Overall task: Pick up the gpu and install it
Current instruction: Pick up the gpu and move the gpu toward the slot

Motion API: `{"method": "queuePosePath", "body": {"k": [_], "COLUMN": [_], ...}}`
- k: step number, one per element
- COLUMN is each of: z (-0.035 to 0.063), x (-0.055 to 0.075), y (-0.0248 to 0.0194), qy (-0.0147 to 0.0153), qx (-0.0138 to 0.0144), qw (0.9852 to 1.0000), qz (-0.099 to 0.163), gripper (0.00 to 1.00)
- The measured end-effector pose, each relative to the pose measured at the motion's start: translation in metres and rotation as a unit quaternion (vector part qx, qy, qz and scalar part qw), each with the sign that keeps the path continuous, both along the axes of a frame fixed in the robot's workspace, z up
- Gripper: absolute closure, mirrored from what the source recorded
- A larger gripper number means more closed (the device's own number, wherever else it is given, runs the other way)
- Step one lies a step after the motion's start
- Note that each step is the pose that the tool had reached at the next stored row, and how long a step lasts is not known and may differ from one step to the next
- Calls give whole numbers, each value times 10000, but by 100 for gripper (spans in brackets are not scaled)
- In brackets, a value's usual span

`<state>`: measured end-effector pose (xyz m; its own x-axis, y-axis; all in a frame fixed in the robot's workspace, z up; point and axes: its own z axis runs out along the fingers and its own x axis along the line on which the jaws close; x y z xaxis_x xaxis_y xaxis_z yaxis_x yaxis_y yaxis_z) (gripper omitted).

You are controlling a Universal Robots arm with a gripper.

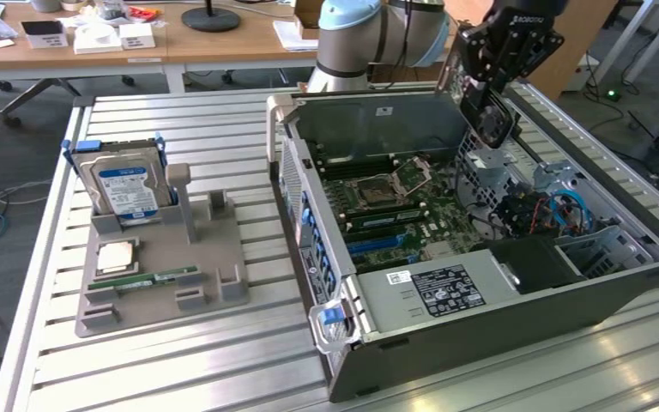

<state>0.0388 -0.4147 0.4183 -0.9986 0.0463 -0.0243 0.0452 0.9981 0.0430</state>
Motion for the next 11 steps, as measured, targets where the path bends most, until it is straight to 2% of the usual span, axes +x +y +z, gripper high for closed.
{"method": "queuePosePath", "body": {"k": [11], "z": [-26], "x": [102], "y": [-11], "qy": [0], "qx": [1], "qw": [10000], "qz": [27], "gripper": [74]}}
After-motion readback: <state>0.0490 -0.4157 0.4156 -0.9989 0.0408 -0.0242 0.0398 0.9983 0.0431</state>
